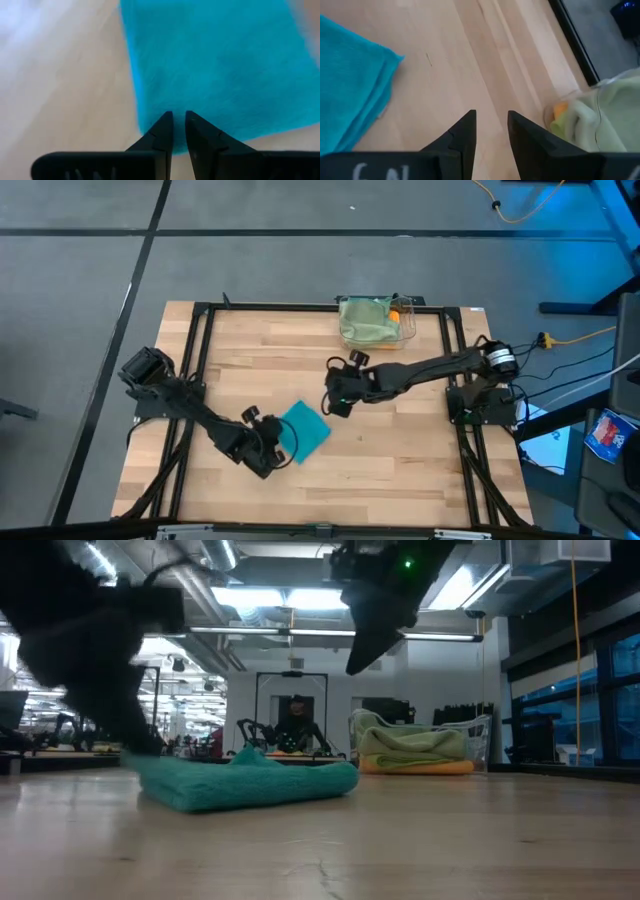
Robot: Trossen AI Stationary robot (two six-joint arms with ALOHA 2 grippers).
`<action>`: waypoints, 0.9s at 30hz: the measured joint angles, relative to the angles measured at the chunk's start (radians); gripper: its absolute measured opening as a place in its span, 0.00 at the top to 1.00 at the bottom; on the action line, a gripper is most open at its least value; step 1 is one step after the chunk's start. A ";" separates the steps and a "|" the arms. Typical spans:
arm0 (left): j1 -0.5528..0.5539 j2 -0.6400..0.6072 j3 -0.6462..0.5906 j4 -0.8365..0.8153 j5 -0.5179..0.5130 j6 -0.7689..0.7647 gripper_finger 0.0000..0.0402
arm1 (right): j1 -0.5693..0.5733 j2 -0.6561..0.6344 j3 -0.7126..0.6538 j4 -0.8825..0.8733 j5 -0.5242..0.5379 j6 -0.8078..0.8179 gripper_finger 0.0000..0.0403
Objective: Fold microfiber towels
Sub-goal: Stack the blue microfiber towel on top of the green microfiber towel in the transparent bin
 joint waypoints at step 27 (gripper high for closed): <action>0.065 0.000 -0.083 0.030 -0.014 -0.023 0.89 | 0.212 0.008 -0.194 0.501 -0.428 -0.617 0.72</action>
